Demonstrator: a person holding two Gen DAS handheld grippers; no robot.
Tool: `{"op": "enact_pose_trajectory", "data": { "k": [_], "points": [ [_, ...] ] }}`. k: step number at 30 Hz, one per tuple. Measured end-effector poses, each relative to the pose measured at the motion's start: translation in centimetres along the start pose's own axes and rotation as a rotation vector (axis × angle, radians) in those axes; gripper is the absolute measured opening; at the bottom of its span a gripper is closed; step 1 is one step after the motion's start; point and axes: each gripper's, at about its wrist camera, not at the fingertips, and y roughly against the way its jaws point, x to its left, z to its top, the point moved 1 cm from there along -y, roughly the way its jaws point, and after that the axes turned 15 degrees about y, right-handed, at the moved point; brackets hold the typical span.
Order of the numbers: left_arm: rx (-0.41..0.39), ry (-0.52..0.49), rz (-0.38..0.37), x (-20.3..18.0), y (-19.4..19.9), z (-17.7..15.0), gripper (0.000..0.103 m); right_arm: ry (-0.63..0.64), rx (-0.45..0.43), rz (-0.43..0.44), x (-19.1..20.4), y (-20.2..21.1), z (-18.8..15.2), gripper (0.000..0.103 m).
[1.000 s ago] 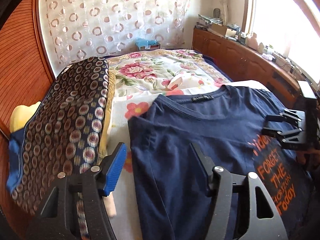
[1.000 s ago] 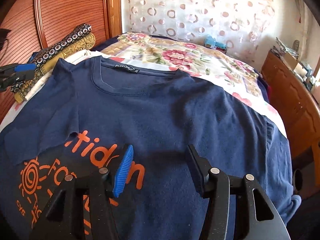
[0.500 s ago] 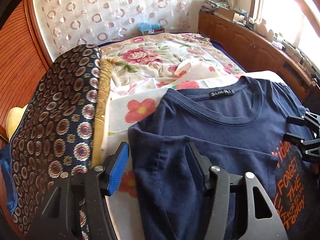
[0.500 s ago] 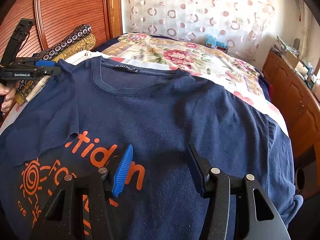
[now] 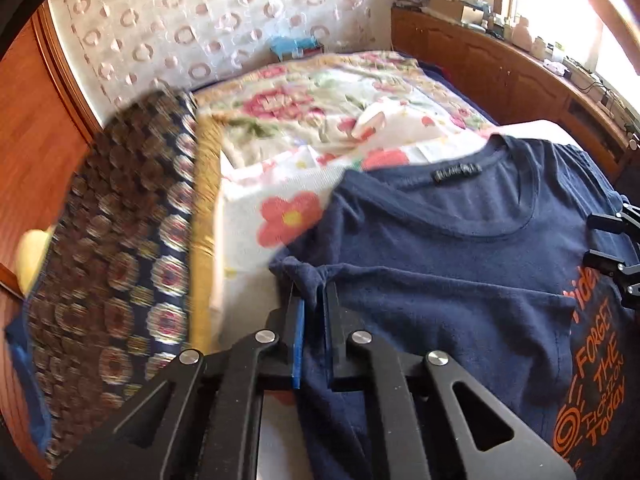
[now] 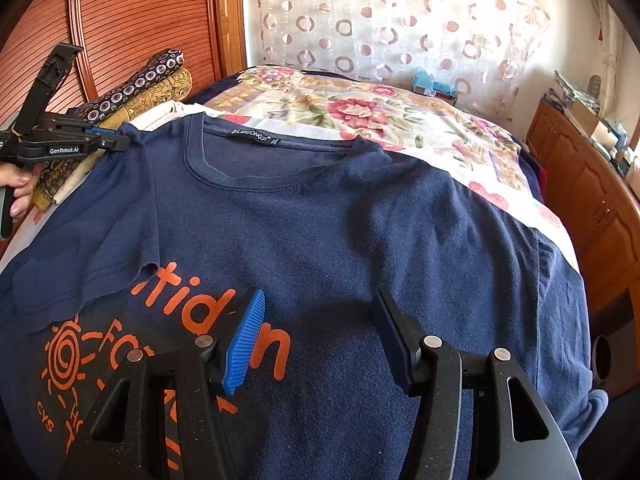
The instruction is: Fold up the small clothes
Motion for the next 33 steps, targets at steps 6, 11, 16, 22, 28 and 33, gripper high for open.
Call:
{"op": "enact_pose_trajectory", "data": {
  "k": [6, 11, 16, 22, 28, 33],
  "points": [
    [-0.053, 0.043, 0.053, 3.4, 1.9, 2.1, 0.007, 0.001, 0.0, 0.0, 0.0, 0.0, 0.0, 0.058],
    [-0.049, 0.037, 0.033, 3.7, 1.8, 1.8, 0.007, 0.002, 0.0, 0.0, 0.0, 0.0, 0.0, 0.058],
    [-0.098, 0.052, -0.029, 2.8, 3.2, 1.7, 0.023, 0.002, -0.001, 0.001, 0.0, -0.1, 0.0, 0.058],
    [-0.193, 0.039, -0.143, 0.6, 7.6, 0.5, 0.04, 0.003, -0.001, 0.001, 0.0, -0.1, 0.0, 0.059],
    [-0.244, 0.033, -0.225, -2.2, 9.5, -1.5, 0.079, 0.003, 0.0, -0.002, -0.1, -0.1, -0.1, 0.06],
    [-0.192, 0.031, -0.223, -3.7, 7.4, -3.1, 0.079, -0.002, -0.003, 0.004, -0.3, -0.1, -0.2, 0.06]
  ]
}}
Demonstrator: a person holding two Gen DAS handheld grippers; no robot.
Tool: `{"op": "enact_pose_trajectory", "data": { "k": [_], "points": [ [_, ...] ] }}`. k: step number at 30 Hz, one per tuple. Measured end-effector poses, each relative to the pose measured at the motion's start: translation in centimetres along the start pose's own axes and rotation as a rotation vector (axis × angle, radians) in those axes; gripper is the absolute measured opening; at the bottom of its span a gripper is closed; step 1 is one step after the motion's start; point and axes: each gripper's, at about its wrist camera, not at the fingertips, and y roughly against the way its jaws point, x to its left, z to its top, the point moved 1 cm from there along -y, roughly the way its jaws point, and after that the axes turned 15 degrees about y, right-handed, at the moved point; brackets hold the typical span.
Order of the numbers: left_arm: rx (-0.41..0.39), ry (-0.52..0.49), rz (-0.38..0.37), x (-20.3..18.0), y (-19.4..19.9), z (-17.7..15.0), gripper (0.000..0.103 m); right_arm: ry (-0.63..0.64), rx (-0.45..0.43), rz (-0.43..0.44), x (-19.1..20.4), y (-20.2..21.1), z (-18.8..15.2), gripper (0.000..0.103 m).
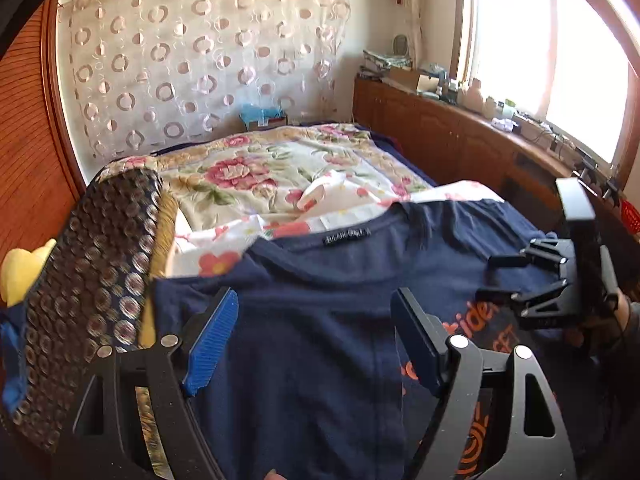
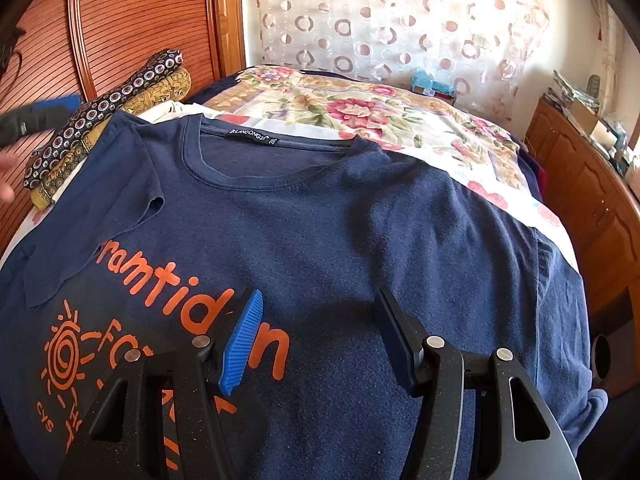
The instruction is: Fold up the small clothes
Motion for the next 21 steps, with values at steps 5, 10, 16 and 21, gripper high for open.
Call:
{"op": "enact_pose_trajectory", "data": {
  "k": [5, 10, 16, 21],
  "points": [
    [0.06, 0.024, 0.011, -0.1, -2.0, -1.6, 0.079, -0.024, -0.029, -0.01, -0.8, 1.2, -0.5, 0.06],
    [0.119, 0.01, 0.043, -0.5, -3.8, -3.4, 0.079, -0.075, -0.07, -0.075, -3.0, 4.3, -2.2, 0.06],
    [0.183, 0.002, 0.049, -0.6, -5.6, -4.5, 0.079, -0.203, -0.061, -0.203, -7.6, 8.0, -7.2, 0.06],
    [0.176, -0.016, 0.061, -0.9, -5.8, -4.4, 0.08, -0.301, 0.015, -0.295, -11.0, 9.2, -12.1, 0.06]
  ]
}}
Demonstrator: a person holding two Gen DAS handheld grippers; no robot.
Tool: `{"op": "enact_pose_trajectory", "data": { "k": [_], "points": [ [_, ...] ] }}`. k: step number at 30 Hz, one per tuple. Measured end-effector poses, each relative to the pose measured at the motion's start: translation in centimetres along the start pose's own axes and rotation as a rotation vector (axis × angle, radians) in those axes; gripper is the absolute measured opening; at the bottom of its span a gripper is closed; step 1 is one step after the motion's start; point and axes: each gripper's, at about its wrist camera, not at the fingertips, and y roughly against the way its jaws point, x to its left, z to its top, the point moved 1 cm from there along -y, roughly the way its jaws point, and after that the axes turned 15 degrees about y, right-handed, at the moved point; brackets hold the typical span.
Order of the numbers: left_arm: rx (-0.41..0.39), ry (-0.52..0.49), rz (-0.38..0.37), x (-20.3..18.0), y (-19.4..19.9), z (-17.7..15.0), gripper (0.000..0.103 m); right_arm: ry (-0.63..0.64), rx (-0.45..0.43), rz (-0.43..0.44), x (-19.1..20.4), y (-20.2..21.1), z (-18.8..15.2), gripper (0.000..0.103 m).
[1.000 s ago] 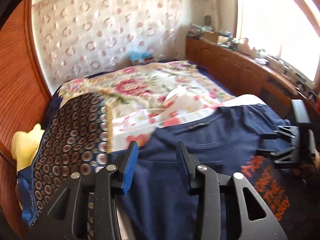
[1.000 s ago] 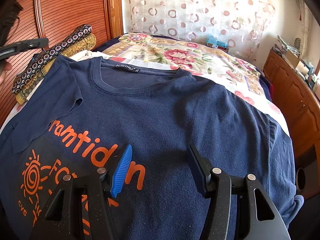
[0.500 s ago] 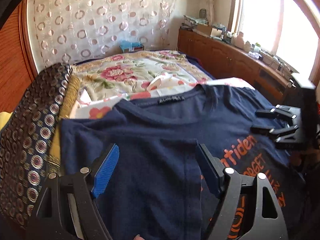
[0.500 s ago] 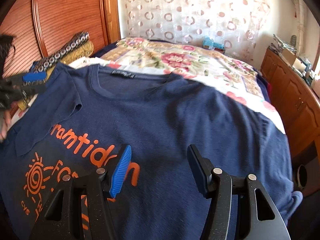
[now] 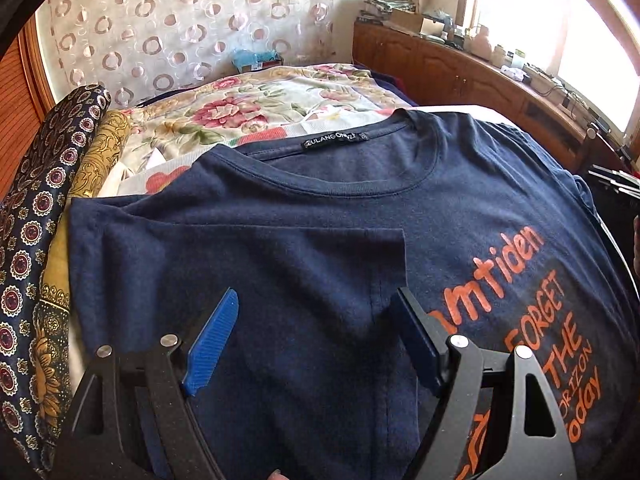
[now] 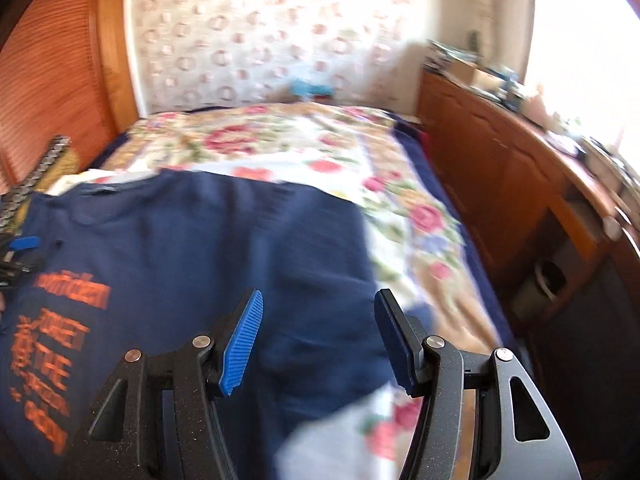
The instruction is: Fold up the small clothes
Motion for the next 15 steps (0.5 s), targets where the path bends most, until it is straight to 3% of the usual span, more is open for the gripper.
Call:
{"op": "enact_pose_trajectory", "data": {
  "k": [5, 9, 15],
  "points": [
    [-0.009, -0.001, 0.001, -0.1, -0.2, 0.1, 0.081, -0.052, 0.06, -0.026, -2.0, -1.1, -1.6, 0.06],
    [0.004, -0.023, -0.001, -0.5, -0.5, 0.0, 0.089, -0.104, 0.079, 0.013, -2.7, -2.1, -2.2, 0.06],
    [0.009, -0.03, 0.0, -0.7, -0.7, 0.1, 0.09, -0.178, 0.088, 0.087, -4.9, -2.9, -2.2, 0.06]
  ]
}}
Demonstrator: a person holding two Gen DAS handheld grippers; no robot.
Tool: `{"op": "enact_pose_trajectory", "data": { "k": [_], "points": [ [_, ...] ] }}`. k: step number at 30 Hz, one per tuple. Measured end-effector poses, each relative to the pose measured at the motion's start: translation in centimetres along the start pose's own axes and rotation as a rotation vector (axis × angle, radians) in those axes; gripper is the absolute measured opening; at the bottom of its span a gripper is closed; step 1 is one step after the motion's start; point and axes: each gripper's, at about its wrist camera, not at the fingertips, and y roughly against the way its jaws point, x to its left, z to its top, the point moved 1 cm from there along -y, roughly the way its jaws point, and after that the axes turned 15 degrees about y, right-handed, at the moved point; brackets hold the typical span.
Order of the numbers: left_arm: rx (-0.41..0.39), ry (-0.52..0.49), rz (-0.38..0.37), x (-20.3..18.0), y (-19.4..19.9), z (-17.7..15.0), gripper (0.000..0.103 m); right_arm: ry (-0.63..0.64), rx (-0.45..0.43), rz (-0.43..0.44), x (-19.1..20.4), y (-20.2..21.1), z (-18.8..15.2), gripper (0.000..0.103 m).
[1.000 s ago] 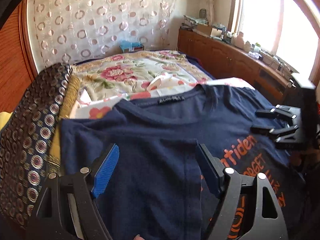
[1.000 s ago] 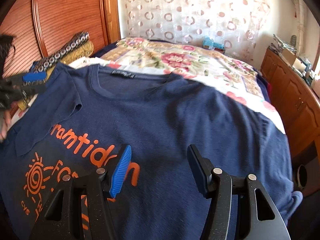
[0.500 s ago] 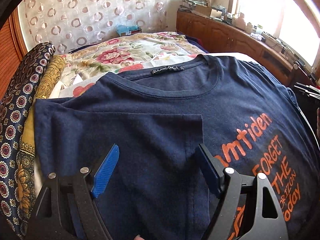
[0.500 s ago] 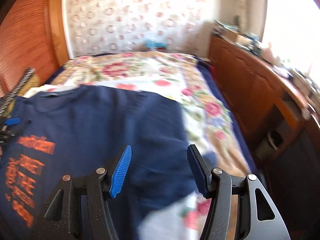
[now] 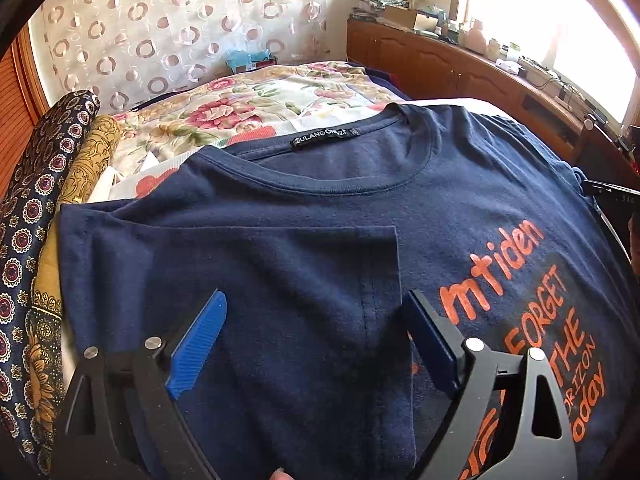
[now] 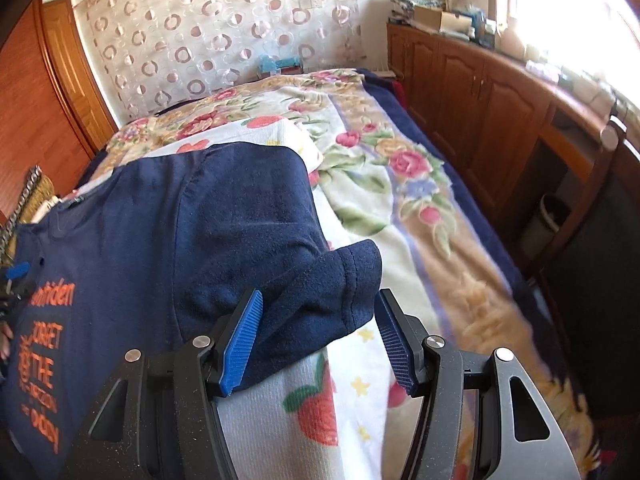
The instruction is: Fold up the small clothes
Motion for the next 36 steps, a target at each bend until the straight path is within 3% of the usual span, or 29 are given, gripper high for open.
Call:
{"op": "enact_pose_trajectory", "data": {
  "k": [3, 5, 9, 13, 18, 25, 31, 36],
  "points": [
    [0.0, 0.0, 0.0, 0.0, 0.0, 0.0, 0.091, -0.028, 0.005, 0.04, -0.7, 0.1, 0.3, 0.059],
    [0.0, 0.0, 0.0, 0.1, 0.0, 0.0, 0.091, -0.044, 0.007, 0.071, -1.0, 0.5, 0.2, 0.053],
    [0.0, 0.001, -0.001, 0.1, 0.0, 0.0, 0.091, -0.02, 0.001, 0.105, -0.9, 0.7, 0.6, 0.022],
    [0.0, 0.0, 0.0, 0.1, 0.0, 0.0, 0.091, 0.075, -0.017, 0.004, 0.4, 1.5, 1.0, 0.007],
    [0.0, 0.001, 0.0, 0.1, 0.0, 0.0, 0.091, 0.145, -0.082, -0.06, 2.1, 3.6, 1.5, 0.005],
    [0.0, 0.001, 0.0, 0.1, 0.0, 0.0, 0.091, 0.227, -0.154, 0.045, 6.0, 5.9, 1.1, 0.005],
    [0.001, 0.001, 0.0, 0.1, -0.1, 0.0, 0.091, 0.308, -0.077, 0.121, 8.1, 3.1, -0.9, 0.005],
    [-0.009, 0.015, 0.003, 0.1, 0.2, 0.0, 0.091, 0.27, -0.053, 0.157, 7.3, 2.1, -2.0, 0.005]
  ]
}}
